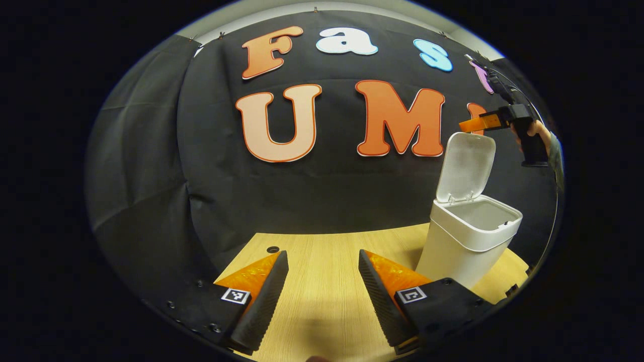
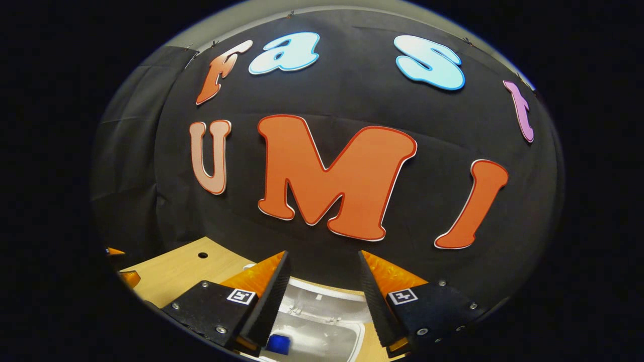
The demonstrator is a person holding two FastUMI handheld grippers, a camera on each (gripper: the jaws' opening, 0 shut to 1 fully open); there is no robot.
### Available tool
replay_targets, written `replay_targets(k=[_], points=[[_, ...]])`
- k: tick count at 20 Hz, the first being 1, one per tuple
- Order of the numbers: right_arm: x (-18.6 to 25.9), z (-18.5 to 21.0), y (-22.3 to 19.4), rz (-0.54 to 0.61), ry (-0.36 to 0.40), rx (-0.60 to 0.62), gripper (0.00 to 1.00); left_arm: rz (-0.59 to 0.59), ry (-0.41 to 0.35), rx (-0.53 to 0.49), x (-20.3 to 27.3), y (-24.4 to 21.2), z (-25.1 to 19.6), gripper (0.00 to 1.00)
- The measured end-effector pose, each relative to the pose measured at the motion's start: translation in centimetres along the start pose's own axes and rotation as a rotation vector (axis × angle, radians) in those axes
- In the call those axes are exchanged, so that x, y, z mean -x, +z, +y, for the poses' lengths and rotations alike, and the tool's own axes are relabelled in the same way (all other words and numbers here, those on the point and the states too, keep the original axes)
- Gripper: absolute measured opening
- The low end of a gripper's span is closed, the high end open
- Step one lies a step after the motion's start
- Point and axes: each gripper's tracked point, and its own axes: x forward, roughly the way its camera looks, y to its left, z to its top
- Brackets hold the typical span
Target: Press the lid of the desktop garbage bin to open it, pick up the crumpled paper on the desktop and throw it into the bin, then pick up the pop can on the desktop and drop it into the bin, and finally close the garbage bin lid.
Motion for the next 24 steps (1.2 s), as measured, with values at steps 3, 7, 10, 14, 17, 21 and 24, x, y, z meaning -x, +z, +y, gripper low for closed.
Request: replay_targets(k=[3,7,10,14,17,21,24], points=[[1.6,0.9,-1.4,0.025,0.013,-0.004,0.81,-0.004,-0.02,0.009,-0.2,0.0,-0.5,0.9],[3.4,2.0,-3.6,0.069,0.016,-0.007,0.81,0.005,-0.041,0.01,-0.3,-0.5,-1.2,0.9],[4.9,3.3,-5.4,0.098,0.028,-0.004,0.81,0.006,-0.048,0.003,-0.5,-0.6,-1.4,0.9],[6.3,4.1,-7.3,0.134,0.029,-0.005,0.81,0.008,-0.061,-0.002,-0.6,-0.6,-1.8,0.9],[7.3,4.8,-9.8,0.179,0.035,-0.032,0.81,0.016,-0.067,0.0,-0.5,-1.0,-2.1,0.9],[8.5,5.3,-13.2,0.249,0.028,-0.069,0.81,0.029,-0.072,-0.007,-0.6,-1.5,-2.4,0.9],[9.3,6.0,-15.9,0.309,0.033,-0.106,0.81,0.041,-0.069,0.0,-0.6,-1.8,-2.4,0.9]])
